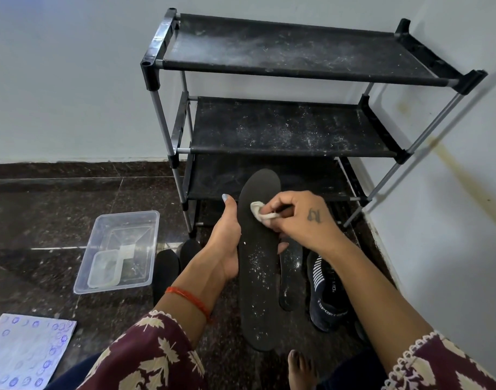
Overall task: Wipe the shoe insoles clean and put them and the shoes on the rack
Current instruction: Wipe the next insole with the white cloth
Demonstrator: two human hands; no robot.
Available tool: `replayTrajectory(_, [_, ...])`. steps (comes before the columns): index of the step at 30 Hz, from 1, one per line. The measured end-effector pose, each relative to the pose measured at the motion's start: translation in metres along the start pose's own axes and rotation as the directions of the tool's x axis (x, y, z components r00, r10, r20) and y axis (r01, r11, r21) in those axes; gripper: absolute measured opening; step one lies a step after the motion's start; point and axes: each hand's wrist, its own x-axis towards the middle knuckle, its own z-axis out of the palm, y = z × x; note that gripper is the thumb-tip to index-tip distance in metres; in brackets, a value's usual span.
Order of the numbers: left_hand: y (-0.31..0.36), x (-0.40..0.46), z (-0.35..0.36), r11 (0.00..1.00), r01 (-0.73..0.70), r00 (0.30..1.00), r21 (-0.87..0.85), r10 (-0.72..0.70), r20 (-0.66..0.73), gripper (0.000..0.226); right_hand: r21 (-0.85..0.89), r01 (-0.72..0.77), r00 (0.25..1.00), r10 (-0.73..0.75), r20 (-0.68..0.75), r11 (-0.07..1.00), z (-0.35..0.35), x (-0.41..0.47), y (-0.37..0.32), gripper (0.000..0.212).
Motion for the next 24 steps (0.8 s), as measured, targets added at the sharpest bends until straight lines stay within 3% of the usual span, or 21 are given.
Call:
replayTrajectory(5, [0.002, -0.004, 0.000, 0.999, -0.028, 0.999, 0.041, 0.029, -0.030, 0.086, 0.065, 0.025, 0.999, -0.027, 0.038, 0.998, 0.012, -0.003, -0.010, 0.010])
replayTrajectory(10, [0.003, -0.003, -0.002, 0.995, -0.030, 0.997, 0.094, 0.037, -0.068, 0.090, 0.139, -0.029, 0.979, 0.000, 0.205, 0.990, 0.004, -0.008, -0.015, 0.010])
replayTrajectory(13, [0.004, -0.004, -0.001, 0.999, -0.015, 0.999, 0.051, 0.017, -0.046, 0.091, 0.238, -0.005, 0.994, -0.022, 0.111, 0.971, -0.006, -0.006, -0.012, 0.010])
replayTrajectory(15, [0.004, -0.005, 0.000, 0.998, -0.028, 0.999, 0.058, 0.029, -0.028, 0.089, 0.231, 0.028, 0.990, -0.058, 0.125, 0.973, -0.007, -0.007, -0.013, 0.010])
replayTrajectory(18, [0.005, -0.004, -0.004, 0.990, -0.058, 0.994, 0.125, 0.069, -0.083, 0.088, 0.160, 0.092, 0.961, -0.130, 0.246, 0.983, 0.006, -0.012, -0.013, 0.014])
replayTrajectory(24, [0.005, -0.001, -0.004, 0.989, -0.070, 0.989, 0.128, 0.086, -0.123, 0.084, -0.278, 0.274, 0.962, -0.266, 0.068, 0.921, 0.016, -0.006, 0.002, 0.003])
